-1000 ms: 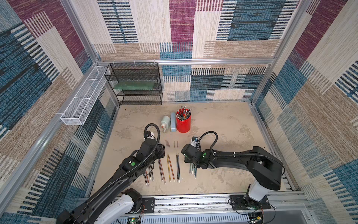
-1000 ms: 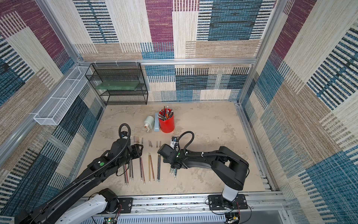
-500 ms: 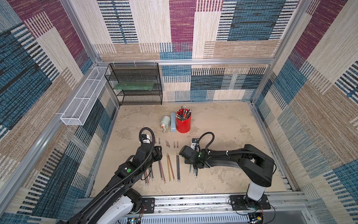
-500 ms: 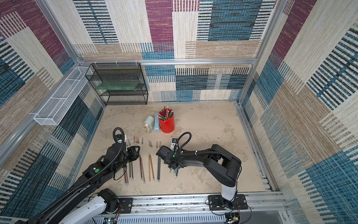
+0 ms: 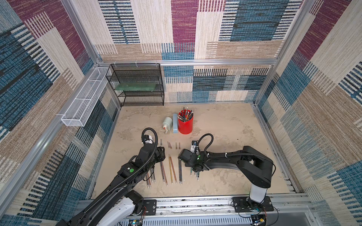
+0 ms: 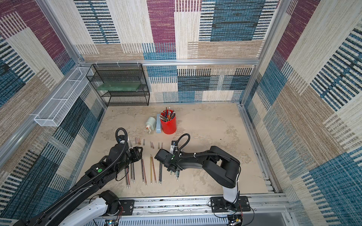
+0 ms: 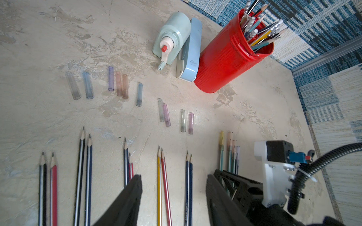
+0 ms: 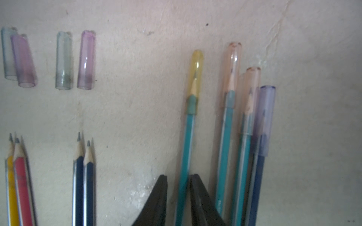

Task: Remove the protective cover of the pencils
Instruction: Pick up the pencil from the center of the board.

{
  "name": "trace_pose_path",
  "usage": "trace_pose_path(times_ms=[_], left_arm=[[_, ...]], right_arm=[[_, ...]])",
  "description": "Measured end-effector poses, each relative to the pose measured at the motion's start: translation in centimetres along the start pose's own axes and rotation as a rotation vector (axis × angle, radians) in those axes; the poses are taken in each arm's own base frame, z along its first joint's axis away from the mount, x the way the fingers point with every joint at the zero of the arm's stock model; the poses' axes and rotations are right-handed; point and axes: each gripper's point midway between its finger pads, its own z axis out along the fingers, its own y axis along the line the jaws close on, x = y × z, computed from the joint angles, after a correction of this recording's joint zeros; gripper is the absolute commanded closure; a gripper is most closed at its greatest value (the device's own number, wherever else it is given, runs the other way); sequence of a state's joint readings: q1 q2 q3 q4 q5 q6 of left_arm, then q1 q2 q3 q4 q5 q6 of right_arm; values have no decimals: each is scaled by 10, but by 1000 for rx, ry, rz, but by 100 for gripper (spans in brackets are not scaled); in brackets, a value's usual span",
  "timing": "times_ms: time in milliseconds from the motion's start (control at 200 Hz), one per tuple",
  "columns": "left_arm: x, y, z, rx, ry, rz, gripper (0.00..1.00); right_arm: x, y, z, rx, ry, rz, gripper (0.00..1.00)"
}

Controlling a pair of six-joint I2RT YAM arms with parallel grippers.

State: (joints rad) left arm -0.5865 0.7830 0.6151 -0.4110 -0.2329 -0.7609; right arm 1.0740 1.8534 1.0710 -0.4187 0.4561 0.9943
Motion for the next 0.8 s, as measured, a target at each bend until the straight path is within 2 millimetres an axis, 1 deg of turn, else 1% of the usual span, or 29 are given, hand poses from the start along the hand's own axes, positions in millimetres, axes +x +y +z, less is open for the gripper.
trace_pose_path(times_ms=[45,90,376,676,796], left_arm=[[0,0,0,-1,1,-7,33],[0,0,1,-3,1,-20,32],[0,0,0,1,1,-27,31],[0,-1,0,4,2,-27,31],[2,-4,0,21,16,-26,31]], right_arm=[[0,0,0,1,1,-2,76],[0,1,0,2,2,-3,77],[-2,5,3,7,-1,-5,84],[-3,8,5,8,-7,-5,89],[-3,9,4,7,-8,-5,90]])
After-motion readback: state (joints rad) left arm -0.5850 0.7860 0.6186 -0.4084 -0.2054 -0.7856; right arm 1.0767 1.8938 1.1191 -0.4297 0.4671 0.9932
